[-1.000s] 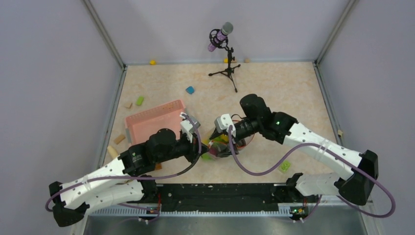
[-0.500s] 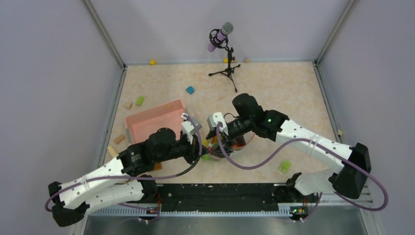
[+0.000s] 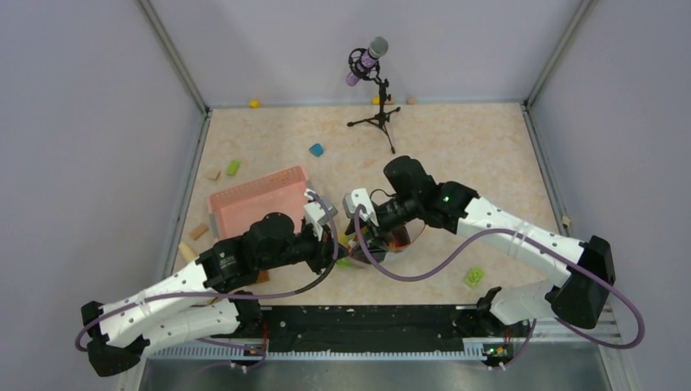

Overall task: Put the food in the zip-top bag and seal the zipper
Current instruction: Zip the zipper food storage bag at the center of the board.

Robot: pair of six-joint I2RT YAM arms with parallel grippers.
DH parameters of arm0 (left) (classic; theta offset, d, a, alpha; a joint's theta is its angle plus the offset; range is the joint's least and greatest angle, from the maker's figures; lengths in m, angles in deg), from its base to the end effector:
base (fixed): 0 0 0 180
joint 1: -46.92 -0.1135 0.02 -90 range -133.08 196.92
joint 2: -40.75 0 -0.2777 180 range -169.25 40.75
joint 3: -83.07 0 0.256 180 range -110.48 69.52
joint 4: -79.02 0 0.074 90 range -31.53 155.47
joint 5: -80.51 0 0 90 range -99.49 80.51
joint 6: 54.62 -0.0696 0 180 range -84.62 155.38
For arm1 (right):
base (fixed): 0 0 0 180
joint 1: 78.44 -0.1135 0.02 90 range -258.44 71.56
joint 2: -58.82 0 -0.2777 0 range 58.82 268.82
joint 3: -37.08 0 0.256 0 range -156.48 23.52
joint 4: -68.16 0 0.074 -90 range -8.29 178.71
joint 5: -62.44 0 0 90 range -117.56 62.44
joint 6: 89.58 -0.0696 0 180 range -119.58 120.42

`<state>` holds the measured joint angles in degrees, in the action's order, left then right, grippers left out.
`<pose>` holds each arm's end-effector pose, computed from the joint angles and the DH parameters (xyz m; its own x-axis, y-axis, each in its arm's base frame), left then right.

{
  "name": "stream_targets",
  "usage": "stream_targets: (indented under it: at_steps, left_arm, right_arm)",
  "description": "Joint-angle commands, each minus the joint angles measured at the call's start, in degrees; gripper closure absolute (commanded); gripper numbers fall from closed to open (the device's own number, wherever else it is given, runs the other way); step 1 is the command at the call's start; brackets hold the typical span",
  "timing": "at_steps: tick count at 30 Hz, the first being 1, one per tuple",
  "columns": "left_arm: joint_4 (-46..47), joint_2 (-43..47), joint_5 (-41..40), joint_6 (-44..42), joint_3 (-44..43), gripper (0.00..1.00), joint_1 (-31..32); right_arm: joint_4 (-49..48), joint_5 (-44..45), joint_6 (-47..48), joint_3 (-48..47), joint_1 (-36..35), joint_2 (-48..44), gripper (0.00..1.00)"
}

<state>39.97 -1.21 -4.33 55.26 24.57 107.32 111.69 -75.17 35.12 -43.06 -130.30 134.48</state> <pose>0.0891 -0.1694 0.3172 -0.4863 0.1703 -0.8571 0.7887 0.5079 -0.3465 0.1451 0.2680 0.3264 0.1836 -0.3876 -0.9034 -0.9487 -0.3107 -0.0596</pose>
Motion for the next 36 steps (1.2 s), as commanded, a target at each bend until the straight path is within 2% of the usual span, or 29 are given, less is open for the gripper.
stream_targets:
  at_steps: [1, 6, 11, 15, 22, 36]
  left_arm:
    - [1.94, -0.52, 0.83, -0.72, -1.83, 1.0, 0.03]
    - [2.14, 0.39, -0.82, -0.47, -1.49, 1.0, 0.06]
    - [2.87, 1.88, -1.32, -0.2, -0.92, 1.0, 0.06]
    - [3.23, 2.93, -3.13, 0.19, -0.49, 1.0, -0.01]
    - [3.79, 5.16, -7.87, 1.11, 0.88, 1.0, -0.01]
    - [4.62, 7.7, -10.78, 1.54, 2.9, 1.0, 0.01]
  right_arm:
    - [0.51, -0.52, 1.19, -3.48, -1.12, 0.79, 0.5]
    - [0.65, -0.14, 0.84, -3.68, -1.48, 1.18, 0.58]
    - [1.54, 0.58, 0.83, -3.84, -1.76, 0.92, 0.73]
    - [1.59, 1.04, 0.83, -3.48, -1.89, 0.25, 0.79]
    - [1.55, 1.99, -0.76, -3.41, -2.0, -0.45, 1.0]
    - [1.52, 10.33, -3.03, -1.52, -2.0, -2.98, 1.0]
